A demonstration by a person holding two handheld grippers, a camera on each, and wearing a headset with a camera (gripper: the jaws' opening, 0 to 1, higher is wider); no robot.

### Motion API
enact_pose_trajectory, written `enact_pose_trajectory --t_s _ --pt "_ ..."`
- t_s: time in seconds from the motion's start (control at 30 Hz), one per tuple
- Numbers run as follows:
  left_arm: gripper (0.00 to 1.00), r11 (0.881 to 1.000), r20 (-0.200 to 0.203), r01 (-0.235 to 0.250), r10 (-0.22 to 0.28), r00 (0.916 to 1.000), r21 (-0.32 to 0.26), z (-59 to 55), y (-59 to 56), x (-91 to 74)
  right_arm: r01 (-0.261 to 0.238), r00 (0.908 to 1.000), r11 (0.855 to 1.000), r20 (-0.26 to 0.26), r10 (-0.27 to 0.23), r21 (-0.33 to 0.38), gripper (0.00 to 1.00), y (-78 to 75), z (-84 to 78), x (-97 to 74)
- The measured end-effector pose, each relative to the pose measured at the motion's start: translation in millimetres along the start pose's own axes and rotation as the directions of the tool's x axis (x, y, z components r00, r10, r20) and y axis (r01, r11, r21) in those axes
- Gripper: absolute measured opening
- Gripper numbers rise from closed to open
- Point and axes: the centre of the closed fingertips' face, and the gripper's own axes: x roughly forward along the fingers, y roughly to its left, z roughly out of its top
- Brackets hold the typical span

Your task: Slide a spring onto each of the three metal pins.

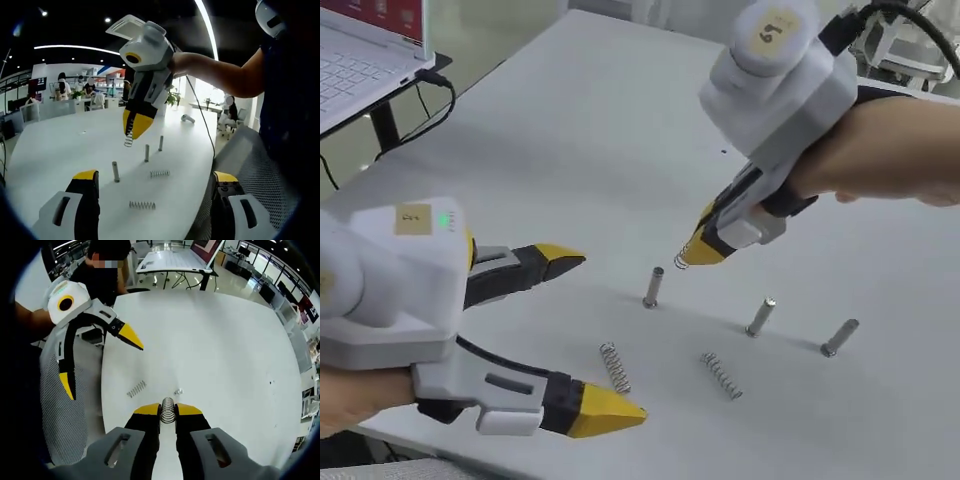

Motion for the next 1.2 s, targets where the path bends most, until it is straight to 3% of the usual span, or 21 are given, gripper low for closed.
enact_pose_trajectory --t_s 0.2,0.3,0.4,0.6,0.73,1.2 --pt "0.93 1.0 0.011 -0.004 0.004 0.9999 -0.006 -0.4 -1.7 0.7 0.012 0.9994 1.0 -0.033 -0.012 -0.016 0.09 -11.3 4.9 19.2" --pt "0.94 1.0 0.012 -0.004 0.004 0.9999 -0.01 -1.8 -4.0 1.6 0.009 0.9985 1.0 -0.053 -0.01 -0.024 0.09 -9.3 4.5 28.0" --pt "0.94 1.0 -0.003 -0.013 0.013 0.9999 -0.003 -7.0 -4.4 2.9 0.004 0.9976 1.0 -0.069 -0.006 -0.029 0.09 -13.0 5.0 36.3" --pt "0.95 1.0 0.002 -0.014 0.014 0.9999 -0.006 -6.5 -5.1 2.9 -0.007 0.9957 1.0 -0.093 0.004 -0.025 0.09 -10.2 1.5 43.3" --pt "0.97 1.0 0.006 -0.011 0.011 0.9999 -0.004 -4.7 -6.9 3.7 0.005 0.9921 1.0 -0.125 -0.009 -0.031 0.09 -17.7 -3.4 48.1" --pt "0.95 1.0 0.007 -0.008 0.008 0.9999 -0.005 -3.7 -8.6 4.8 -0.02 0.9896 1.0 -0.143 0.016 -0.021 0.09 -16.4 -7.2 55.9"
